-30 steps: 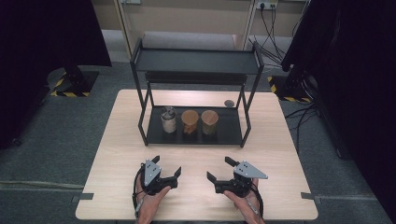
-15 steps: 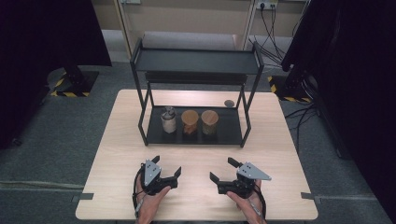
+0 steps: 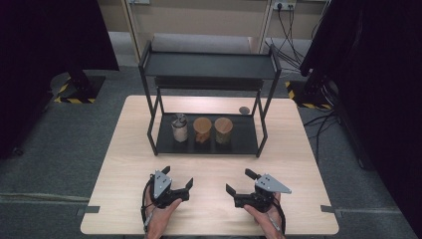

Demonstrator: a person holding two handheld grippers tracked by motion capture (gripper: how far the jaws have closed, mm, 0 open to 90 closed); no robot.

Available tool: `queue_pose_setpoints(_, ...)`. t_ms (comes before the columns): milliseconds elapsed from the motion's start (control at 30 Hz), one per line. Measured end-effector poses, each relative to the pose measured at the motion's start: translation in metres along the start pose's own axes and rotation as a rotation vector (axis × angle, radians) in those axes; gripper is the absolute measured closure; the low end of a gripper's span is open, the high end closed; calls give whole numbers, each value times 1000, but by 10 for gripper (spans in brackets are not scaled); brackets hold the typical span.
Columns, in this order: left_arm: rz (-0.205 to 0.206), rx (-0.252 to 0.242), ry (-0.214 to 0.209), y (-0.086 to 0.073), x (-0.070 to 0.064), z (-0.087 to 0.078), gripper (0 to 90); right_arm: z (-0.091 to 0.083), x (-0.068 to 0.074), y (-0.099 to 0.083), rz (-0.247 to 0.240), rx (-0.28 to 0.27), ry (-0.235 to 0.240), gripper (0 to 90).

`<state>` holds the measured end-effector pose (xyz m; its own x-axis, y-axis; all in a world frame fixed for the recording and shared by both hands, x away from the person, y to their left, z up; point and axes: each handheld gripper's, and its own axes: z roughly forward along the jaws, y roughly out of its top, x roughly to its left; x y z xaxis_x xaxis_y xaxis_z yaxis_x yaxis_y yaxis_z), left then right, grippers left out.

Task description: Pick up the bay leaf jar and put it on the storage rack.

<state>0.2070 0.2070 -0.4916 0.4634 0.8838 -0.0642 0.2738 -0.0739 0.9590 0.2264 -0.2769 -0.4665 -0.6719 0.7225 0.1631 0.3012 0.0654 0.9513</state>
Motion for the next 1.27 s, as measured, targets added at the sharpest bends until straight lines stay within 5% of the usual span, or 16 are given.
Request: queue_pose_setpoints(1267,-2,2,0,0,0,0,47,-2,-2,-1,5,-1,-13,41)
